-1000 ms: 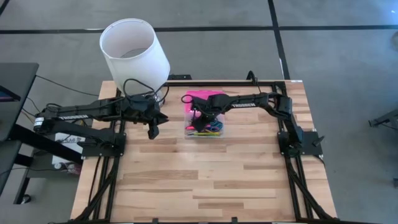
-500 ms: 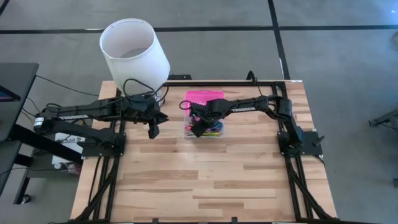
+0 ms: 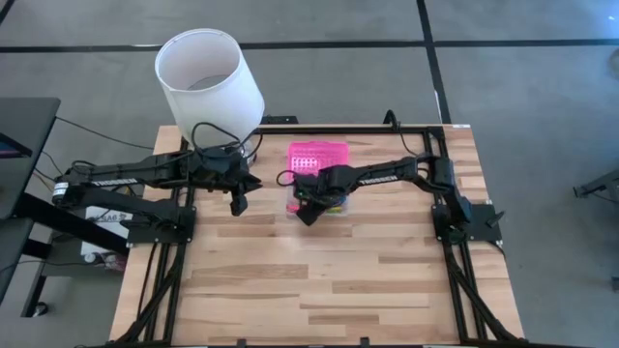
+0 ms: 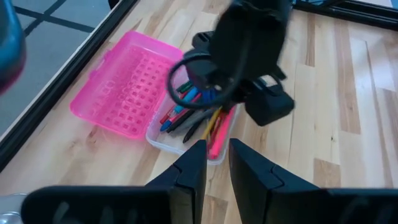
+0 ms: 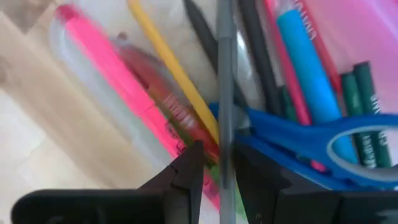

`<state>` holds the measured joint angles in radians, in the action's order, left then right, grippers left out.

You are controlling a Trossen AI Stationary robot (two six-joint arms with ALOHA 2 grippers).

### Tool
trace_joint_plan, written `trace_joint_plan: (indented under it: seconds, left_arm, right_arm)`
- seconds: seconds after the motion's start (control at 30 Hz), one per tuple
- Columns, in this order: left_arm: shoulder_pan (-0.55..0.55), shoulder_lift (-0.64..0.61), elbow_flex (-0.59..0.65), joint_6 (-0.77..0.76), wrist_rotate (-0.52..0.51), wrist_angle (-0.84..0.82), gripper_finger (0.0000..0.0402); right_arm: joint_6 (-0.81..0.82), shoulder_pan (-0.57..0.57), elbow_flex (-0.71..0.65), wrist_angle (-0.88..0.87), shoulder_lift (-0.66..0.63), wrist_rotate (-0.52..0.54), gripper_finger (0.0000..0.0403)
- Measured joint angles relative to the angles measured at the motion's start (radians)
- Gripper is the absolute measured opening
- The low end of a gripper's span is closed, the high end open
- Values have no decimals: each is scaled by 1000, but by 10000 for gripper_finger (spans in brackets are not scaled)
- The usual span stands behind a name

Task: Pick & place school supplies into a supply box
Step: Move the pink supply box to the middle of the table

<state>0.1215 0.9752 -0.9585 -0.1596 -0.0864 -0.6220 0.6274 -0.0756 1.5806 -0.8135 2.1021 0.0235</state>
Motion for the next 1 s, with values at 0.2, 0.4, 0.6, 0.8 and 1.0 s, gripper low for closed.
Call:
trace_joint_plan:
  seconds: [0.2, 0.4, 0.6, 0.8, 1.0]
  left_arm:
    - [0, 0, 0, 21, -1, 0, 61]
    - [0, 0, 0, 40, -8, 0, 61]
    - [0, 0, 0, 61, -8, 0, 61]
    - [0, 0, 0, 77, -8, 2, 61]
    - [0, 4, 0, 105, -8, 18, 61]
  right_arm:
    - [32, 47, 0, -21, 0, -1, 82]
    - [83, 88, 0, -27, 0, -1, 82]
    - [138, 141, 0, -28, 0, -30, 82]
    - [213, 213, 0, -27, 0, -53, 82]
    - [283, 295, 0, -22, 0, -53, 82]
